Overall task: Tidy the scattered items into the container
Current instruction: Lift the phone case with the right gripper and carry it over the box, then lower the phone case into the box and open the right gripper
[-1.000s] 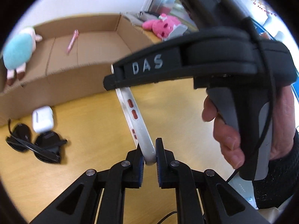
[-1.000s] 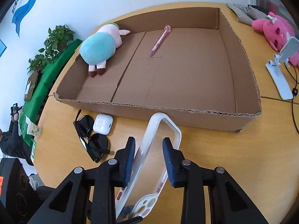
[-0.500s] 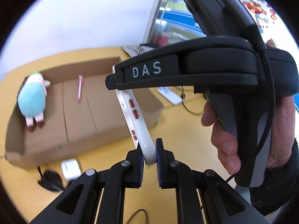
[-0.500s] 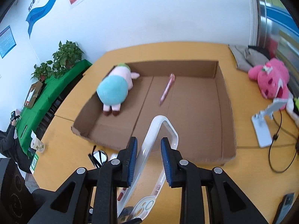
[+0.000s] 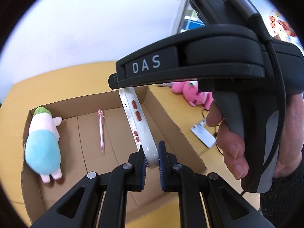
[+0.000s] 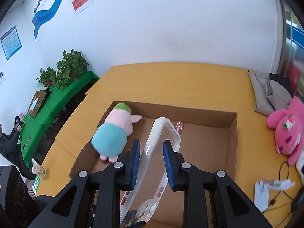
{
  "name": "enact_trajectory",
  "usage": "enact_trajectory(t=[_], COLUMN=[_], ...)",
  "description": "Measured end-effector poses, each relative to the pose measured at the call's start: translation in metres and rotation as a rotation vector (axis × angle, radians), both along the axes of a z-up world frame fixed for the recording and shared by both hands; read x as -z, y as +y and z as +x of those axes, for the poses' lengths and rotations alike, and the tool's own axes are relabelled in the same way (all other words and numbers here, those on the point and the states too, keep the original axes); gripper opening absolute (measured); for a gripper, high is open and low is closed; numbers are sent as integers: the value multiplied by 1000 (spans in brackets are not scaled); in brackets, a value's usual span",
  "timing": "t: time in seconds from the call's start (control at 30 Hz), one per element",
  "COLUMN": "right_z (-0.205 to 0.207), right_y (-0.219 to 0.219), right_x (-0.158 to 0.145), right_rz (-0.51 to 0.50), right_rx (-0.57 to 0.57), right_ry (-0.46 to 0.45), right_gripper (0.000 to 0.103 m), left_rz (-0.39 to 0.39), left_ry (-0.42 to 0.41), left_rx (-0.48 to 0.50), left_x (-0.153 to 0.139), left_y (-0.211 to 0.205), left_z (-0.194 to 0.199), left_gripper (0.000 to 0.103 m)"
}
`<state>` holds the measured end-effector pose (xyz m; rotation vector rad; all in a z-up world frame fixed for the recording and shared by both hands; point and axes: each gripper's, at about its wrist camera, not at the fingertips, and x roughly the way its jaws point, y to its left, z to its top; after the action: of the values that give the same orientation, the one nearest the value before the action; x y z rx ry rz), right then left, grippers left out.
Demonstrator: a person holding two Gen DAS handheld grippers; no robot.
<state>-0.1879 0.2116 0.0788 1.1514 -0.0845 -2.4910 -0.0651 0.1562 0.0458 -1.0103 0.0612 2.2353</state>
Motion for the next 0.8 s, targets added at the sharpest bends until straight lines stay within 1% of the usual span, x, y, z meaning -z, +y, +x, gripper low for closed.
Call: enact_trajectory(t=[0.17,0.27,0.4,0.5,0.57,0.67,0.8], right_z=[-59,-84,-116,-135,-143,-150,-155], right_y=[-2,-1,9,18,22,25,25], right_x=[22,37,63,91,108,124,134], right_rz=[30,50,32,-3,-29,-70,-107], right_rx=[4,1,18,31,32,29,14], right_ry=[-68,-85,-135,-189,-216,-242,-256], right_gripper=[24,23,22,22,22,21,21], left_rz=[-45,-63,-79,-99,-122,-164,-193], left_ry=[-52,-80,-140,-193,-212,-233,-253], left_rx=[-25,-37,-45,-50,-56,-70,-84], left_x=[19,32,58,78,90,104,112], left_y=[18,30,41,47,48,48,46], left_z=[-50,-77,-108,-121,-125,-127,-127], left_gripper=[10,10,10,10,10,10,10])
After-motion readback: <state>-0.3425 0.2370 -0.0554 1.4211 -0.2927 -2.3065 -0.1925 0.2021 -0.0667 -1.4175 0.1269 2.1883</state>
